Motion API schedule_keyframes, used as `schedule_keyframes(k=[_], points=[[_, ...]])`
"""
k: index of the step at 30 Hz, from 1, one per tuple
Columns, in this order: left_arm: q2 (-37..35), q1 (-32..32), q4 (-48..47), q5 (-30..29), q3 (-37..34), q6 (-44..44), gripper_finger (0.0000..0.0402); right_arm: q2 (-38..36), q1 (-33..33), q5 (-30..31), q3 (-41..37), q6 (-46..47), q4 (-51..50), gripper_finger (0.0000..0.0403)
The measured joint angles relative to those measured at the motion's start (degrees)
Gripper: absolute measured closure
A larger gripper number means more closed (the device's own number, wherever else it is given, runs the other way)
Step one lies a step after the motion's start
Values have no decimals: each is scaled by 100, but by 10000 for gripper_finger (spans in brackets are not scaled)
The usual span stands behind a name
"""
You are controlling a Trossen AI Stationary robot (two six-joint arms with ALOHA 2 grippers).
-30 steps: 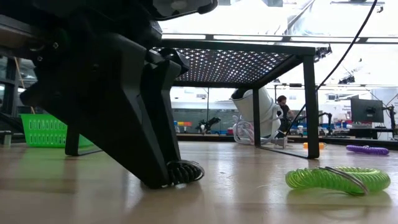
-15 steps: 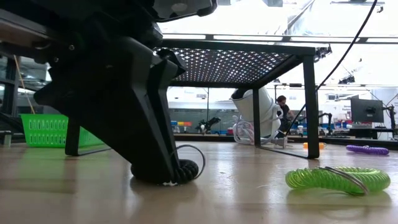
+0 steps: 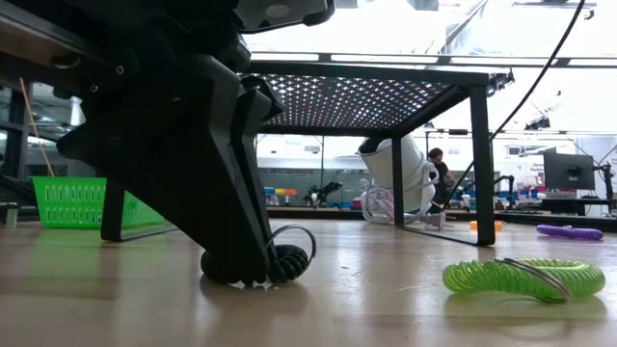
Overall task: Pick & Place Office Desk Supplies
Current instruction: Put the left black spring keychain into the green bin
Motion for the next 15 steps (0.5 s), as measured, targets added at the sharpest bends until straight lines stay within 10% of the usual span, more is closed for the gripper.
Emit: schedule_keyframes(k=[15], points=[[-9,-28,-69,159,2,-234,395,0,0,0,0,0,1,172]])
